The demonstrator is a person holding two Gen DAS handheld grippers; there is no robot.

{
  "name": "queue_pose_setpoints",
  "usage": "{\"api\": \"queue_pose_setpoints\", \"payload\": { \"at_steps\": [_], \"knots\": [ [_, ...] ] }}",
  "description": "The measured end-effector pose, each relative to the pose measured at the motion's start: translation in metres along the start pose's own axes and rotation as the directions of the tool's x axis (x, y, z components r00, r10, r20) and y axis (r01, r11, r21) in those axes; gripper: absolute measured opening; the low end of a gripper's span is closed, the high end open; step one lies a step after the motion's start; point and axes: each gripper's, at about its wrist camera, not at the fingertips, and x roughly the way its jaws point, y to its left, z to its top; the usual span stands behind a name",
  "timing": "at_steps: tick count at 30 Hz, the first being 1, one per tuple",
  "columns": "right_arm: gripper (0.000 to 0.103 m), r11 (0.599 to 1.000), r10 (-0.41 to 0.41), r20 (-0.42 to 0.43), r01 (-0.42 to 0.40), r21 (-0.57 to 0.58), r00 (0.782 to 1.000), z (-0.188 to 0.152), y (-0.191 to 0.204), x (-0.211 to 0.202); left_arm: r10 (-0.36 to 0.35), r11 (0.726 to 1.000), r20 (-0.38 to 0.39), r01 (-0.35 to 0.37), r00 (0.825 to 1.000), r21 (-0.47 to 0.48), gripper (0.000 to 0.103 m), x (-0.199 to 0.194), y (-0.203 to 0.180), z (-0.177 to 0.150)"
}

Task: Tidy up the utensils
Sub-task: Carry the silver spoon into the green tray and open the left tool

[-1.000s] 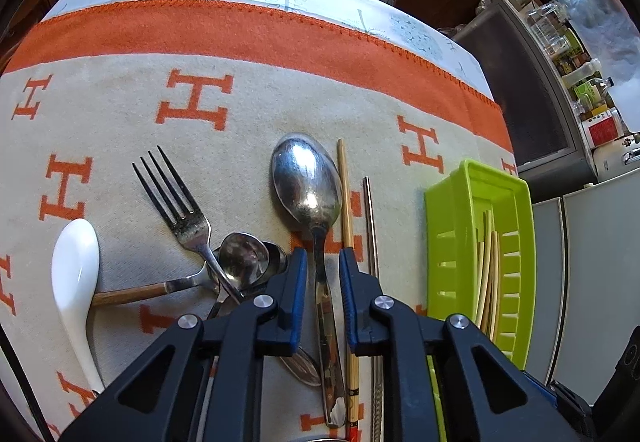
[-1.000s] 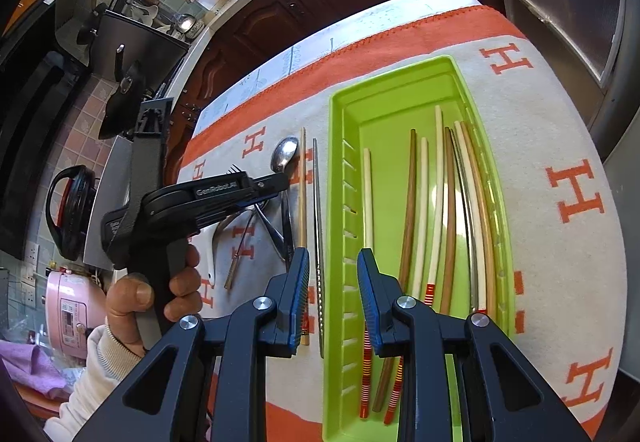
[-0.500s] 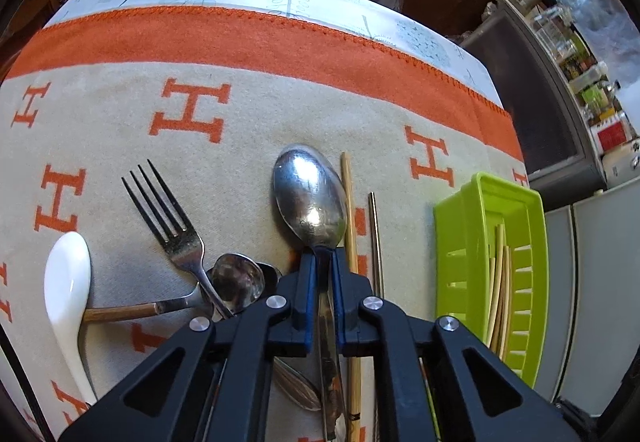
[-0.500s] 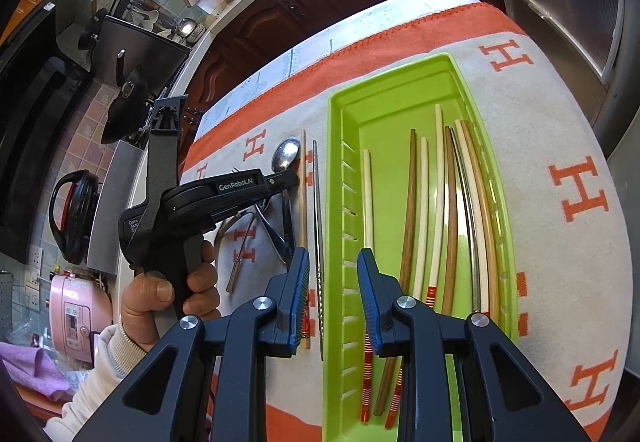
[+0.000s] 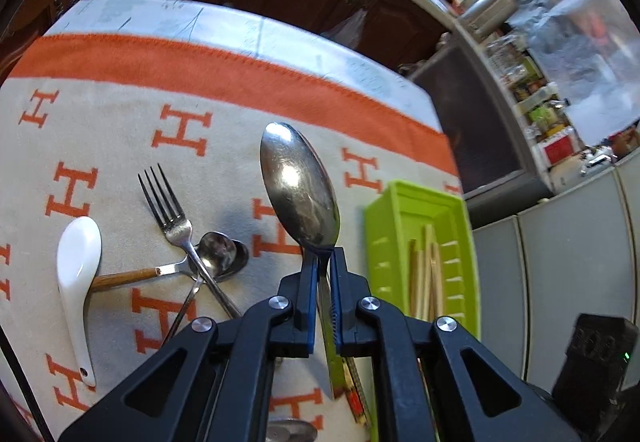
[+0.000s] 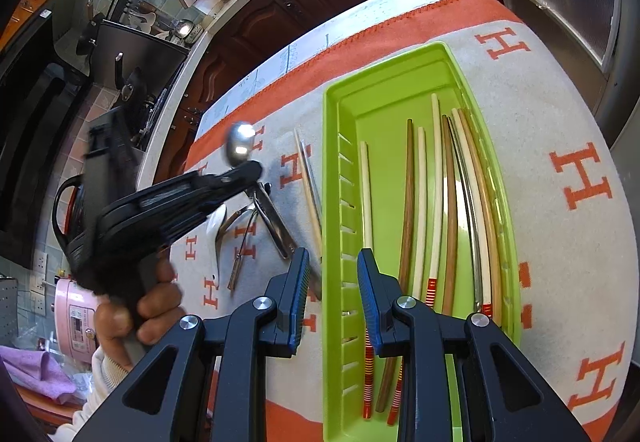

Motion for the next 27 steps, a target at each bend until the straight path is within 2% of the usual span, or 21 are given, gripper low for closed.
{"api": "queue_pose_setpoints", "payload": {
  "at_steps": [4,8,12,16,19,21,23,27],
  "knots": [
    [0.026,1.0,0.007,0.008,-0.007,0.002,1.0,-0.002,-0.002,-0.004,-0.081,0.995,0.092,0.075,0.992,0.07,0.003,-0.03,-0.006,-0.009],
    [0.026,1.0,0.013,0.023,-0.013,0.002,1.0,-0.004,-0.004,-0.012,-0.138,0.984,0.133,0.121,0.981,0.131,0.001,-0.056,-0.014,-0.017],
    [0.026,1.0,0.024,0.046,-0.025,0.014,0.999,-0.006,-0.007,-0.023,-0.173,0.964,0.154,0.135,0.973,0.23,0.001,-0.084,-0.031,-0.023],
    [0.026,0.999,0.029,0.095,-0.033,0.038,0.995,-0.008,-0.012,-0.043,-0.207,0.941,0.099,0.171,0.973,0.291,0.001,-0.096,-0.052,-0.031],
    [0.026,0.998,0.02,0.137,-0.027,0.054,0.99,-0.011,-0.016,-0.059,-0.208,0.931,0.052,0.181,0.977,0.318,0.001,-0.089,-0.069,-0.036],
    [0.026,0.998,0.001,0.167,-0.011,0.061,0.986,-0.013,-0.02,-0.071,-0.179,0.929,0.003,0.168,0.984,0.33,0.001,-0.076,-0.081,-0.044],
    [0.026,0.998,-0.018,0.183,0.006,0.068,0.983,-0.015,-0.025,-0.079,-0.135,0.927,-0.085,0.156,0.987,0.34,0.001,-0.051,-0.091,-0.052],
    [0.026,0.993,-0.085,0.185,0.069,0.095,0.979,-0.021,-0.035,-0.085,-0.055,0.929,-0.21,0.127,0.976,0.348,0.001,-0.005,-0.1,-0.073]
  ]
}}
